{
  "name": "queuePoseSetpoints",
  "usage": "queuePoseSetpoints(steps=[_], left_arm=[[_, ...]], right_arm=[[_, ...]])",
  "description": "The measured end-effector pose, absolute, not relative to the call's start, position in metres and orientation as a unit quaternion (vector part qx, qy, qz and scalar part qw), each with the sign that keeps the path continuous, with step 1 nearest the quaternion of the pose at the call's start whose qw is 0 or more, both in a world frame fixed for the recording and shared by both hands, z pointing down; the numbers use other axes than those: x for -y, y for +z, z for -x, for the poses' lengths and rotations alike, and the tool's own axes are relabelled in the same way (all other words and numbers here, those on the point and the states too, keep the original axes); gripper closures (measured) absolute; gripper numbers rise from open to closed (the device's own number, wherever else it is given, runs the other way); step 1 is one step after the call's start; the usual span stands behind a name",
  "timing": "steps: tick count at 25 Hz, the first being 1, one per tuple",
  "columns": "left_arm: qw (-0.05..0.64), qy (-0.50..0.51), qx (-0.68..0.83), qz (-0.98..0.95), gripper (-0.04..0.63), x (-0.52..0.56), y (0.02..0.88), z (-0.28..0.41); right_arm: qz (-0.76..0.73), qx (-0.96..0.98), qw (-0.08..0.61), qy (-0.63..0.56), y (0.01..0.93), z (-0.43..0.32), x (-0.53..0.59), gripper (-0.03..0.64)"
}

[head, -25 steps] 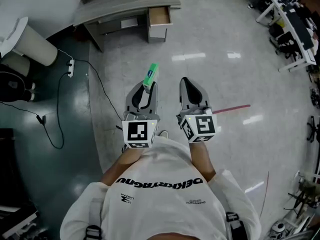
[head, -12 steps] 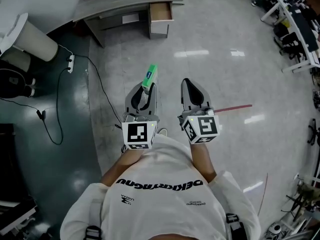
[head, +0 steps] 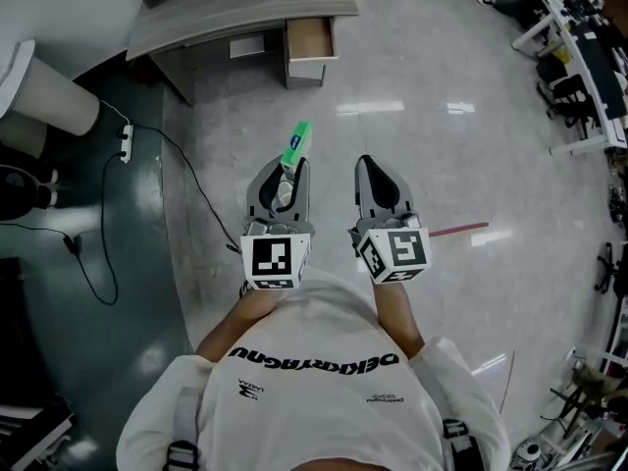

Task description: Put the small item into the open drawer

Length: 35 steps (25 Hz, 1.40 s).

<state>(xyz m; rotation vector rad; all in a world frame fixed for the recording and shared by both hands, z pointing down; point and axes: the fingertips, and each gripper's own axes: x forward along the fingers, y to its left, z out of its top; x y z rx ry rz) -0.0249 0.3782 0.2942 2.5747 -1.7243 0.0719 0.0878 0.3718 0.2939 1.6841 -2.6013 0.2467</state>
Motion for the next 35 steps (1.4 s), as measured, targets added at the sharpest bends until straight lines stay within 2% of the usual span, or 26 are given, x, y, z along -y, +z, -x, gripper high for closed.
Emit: queuePoseSetpoints(steps=[15, 35], left_arm=[[0.025, 0.028, 0.526, -0.85, 0.494, -0.103, 0.264, 0.042], [0.065, 0.079, 0.542, -0.834, 0.494, 0.052, 0.324, 0.018]], right_arm=[[-0.566, 0.82, 0.022, 0.076, 0.264, -0.066, -0.108, 0.586], [-0.536, 0.835, 0.061, 0.109, 0.31, -0.082, 0.058, 0.586]])
